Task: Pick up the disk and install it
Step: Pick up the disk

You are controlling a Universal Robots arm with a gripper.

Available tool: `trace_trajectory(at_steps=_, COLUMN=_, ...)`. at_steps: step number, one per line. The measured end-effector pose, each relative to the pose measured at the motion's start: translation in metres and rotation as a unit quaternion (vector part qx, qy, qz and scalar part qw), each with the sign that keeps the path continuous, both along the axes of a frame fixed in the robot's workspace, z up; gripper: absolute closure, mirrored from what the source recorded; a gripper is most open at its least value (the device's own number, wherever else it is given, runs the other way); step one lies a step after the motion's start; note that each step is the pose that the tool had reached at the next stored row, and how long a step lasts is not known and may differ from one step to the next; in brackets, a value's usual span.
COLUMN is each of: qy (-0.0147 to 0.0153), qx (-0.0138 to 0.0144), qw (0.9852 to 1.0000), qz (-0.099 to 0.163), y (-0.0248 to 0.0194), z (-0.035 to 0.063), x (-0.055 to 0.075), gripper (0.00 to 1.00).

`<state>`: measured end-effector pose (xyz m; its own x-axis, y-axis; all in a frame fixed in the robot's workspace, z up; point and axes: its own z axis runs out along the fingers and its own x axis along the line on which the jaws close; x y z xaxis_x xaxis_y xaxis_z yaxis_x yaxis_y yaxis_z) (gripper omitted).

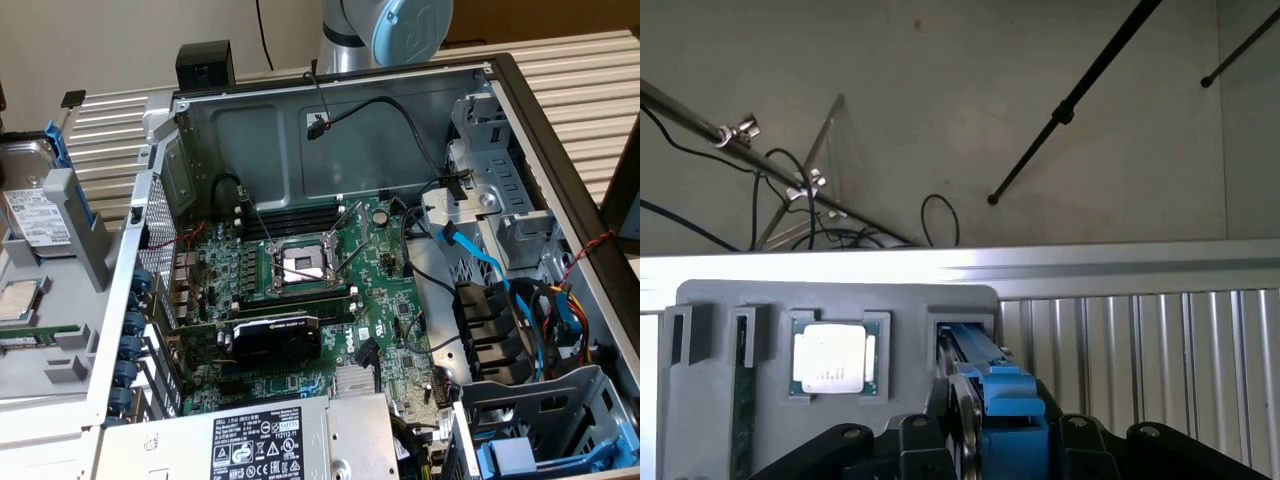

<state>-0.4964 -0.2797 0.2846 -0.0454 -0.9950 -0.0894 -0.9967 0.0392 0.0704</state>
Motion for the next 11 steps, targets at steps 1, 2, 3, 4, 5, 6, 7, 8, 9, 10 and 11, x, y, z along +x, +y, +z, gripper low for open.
trace_trajectory(at_steps=1, qy=0.0, qx=0.0, qw=1.0, qz=0.0, y=0.0, z=0.0, x=0.0, gripper=0.61)
trace_trajectory(at_steps=2, qy=0.0, qx=0.0, qw=1.0, qz=0.0, y=0.0, z=0.0, x=0.0, gripper=0.61)
trace_trajectory(at_steps=3, qy=-0.0001, qx=0.0, qw=1.0, qz=0.0, y=0.0, z=0.0, x=0.0, gripper=0.61)
trace_trajectory(at_steps=4, qy=-0.0001, qx=0.0, qw=1.0, qz=0.0, y=0.0, z=0.0, x=0.0, gripper=0.61)
trace_trajectory(at_steps=5, qy=0.0, qx=0.0, qw=1.0, qz=0.0, y=0.0, z=0.0, x=0.0, gripper=0.61)
trace_trajectory(at_steps=6, qy=-0.0001, qx=0.0, qw=1.0, qz=0.0, y=0.0, z=0.0, x=0.0, gripper=0.61)
trace_trajectory(at_steps=7, qy=0.0, qx=0.0, qw=1.0, qz=0.0, y=0.0, z=0.0, x=0.0, gripper=0.61)
trace_trajectory(at_steps=8, qy=-0.0001, qx=0.0, qw=1.0, qz=0.0, y=0.0, z=0.0, x=0.0, gripper=0.61)
trace_trajectory(at_steps=9, qy=-0.0002, qx=-0.0001, qw=1.0, qz=0.0, y=0.0, z=0.0002, x=0.0, gripper=0.61)
trace_trajectory(at_steps=10, qy=-0.0002, qx=-0.0002, qw=1.0, qz=0.0, y=0.0, z=0.0006, x=0.0001, gripper=0.61)
trace_trajectory(at_steps=11, qy=-0.0001, qx=-0.0004, qw=1.0, qz=0.0, y=0.0, z=0.0011, x=0.0, gripper=0.61)
